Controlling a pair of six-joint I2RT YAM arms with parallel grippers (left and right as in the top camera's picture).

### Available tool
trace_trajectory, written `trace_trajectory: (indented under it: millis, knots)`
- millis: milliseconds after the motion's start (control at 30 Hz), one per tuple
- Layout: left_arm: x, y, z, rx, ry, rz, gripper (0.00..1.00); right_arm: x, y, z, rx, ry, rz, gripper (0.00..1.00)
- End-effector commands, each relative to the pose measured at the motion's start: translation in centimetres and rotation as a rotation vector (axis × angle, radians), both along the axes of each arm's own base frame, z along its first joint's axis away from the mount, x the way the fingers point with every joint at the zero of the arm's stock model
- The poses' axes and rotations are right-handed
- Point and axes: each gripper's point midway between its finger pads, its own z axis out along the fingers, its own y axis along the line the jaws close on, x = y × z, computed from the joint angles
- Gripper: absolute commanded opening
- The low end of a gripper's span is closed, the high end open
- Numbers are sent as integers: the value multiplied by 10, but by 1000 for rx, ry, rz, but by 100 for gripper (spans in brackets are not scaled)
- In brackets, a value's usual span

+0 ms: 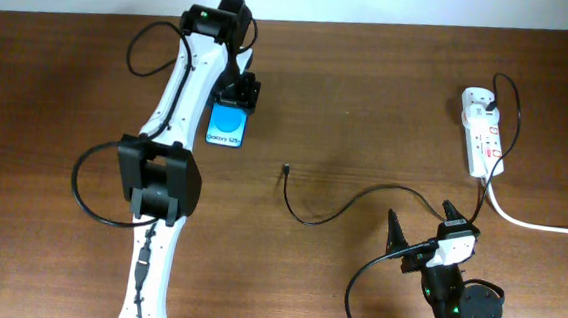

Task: Plug charger to phone and switch on socket
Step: 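Lift the phone with the left gripper and tilt it upright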

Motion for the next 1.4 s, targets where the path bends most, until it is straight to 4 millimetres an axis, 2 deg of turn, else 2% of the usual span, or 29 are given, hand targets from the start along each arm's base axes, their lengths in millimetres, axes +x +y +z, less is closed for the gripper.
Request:
trace_trajectory:
  millis: [0,33,167,233,300,333,433,500,533,567,667,733,800,867,1100,1167,1200,1233,1367]
  knots:
    - [6,-4,16,-21,-44,22,8,0,2,-2,12,5,7,98]
    - [7,-4,16,-25,-44,74,0,0,2,-2,12,5,7,99]
    - [-1,-5,15,-50,1,346,0,0,2,-2,12,5,7,98]
    - [-22,-33,19,-197,132,399,0,0,2,-2,12,5,7,98]
    - [-35,-50,25,-295,222,412,0,0,2,-2,12,5,7,99]
    - [-44,-59,30,-343,290,478,0,0,2,-2,12,5,7,99]
    - [-51,-94,51,-561,405,471,0,0,2,-2,11,6,7,98]
    - [-55,-118,75,-742,492,453,0,0,2,-2,12,5,7,99]
    - [-55,-127,85,-811,519,445,0,0,2,-2,11,6,7,99]
    - [-54,-128,90,-830,566,517,0,0,2,-2,11,6,7,98]
    - [-51,-117,91,-772,714,829,0,0,2,-2,12,5,7,99]
    - [-48,-111,92,-756,762,942,0,0,2,-2,12,5,7,98]
    - [-48,-112,93,-742,796,1003,0,0,2,-2,11,6,7,99]
    - [-46,-111,99,-771,831,1024,0,0,2,-2,12,5,7,98]
    - [-45,-110,99,-760,851,1068,0,0,-1,-2,10,6,-11,98]
    - [-44,-100,85,-684,779,1089,0,0,-2,-2,10,6,-16,99]
    - [-42,-90,71,-608,706,1109,0,-1,8,10,19,-44,41,99]
    - [-41,-79,61,-543,644,1123,0,-3,14,14,24,-58,80,99]
    - [-35,-43,35,-342,449,1158,0,-5,21,17,121,-38,120,98]
